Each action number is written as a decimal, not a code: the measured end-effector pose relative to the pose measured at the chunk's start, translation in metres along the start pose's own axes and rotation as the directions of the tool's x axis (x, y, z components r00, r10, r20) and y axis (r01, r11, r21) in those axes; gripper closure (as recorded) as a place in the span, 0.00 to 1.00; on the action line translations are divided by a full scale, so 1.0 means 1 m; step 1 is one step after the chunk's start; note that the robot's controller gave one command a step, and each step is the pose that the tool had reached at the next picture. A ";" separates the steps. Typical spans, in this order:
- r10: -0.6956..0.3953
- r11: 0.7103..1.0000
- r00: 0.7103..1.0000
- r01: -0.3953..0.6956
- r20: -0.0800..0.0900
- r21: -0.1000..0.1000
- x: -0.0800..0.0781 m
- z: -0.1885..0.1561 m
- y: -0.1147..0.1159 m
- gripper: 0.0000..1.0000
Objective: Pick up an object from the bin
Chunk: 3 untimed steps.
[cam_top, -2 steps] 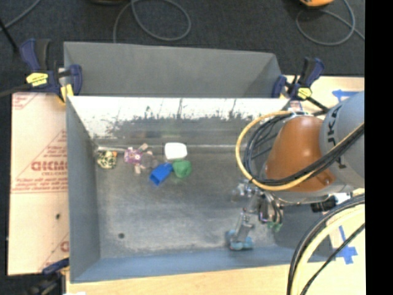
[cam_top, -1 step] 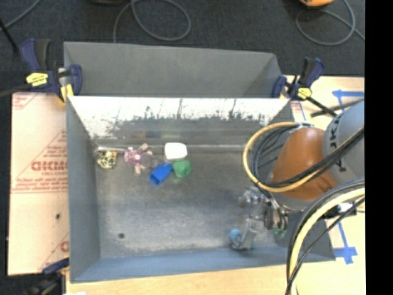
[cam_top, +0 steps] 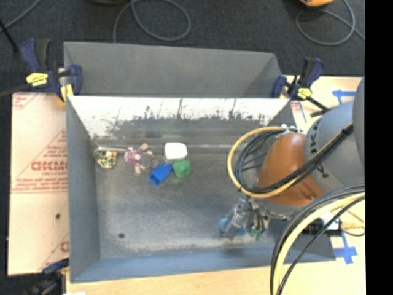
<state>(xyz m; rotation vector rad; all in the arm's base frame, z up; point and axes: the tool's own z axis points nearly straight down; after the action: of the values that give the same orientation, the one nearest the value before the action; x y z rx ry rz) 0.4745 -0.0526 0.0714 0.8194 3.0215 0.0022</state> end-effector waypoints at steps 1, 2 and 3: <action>0.000 1.000 1.000 0.000 0.000 0.000 0.000 0.000 0.000 1.00; -0.001 1.000 1.000 0.001 0.001 0.000 0.000 -0.002 0.000 1.00; -0.002 1.000 1.000 0.002 -0.004 0.002 0.001 -0.009 -0.001 1.00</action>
Offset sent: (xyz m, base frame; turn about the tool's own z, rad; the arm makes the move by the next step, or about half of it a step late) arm 0.0001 -0.0001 0.0149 0.0000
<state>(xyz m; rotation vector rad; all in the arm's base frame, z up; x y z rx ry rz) 0.4730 -0.0528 0.0808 0.8173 3.0264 0.0008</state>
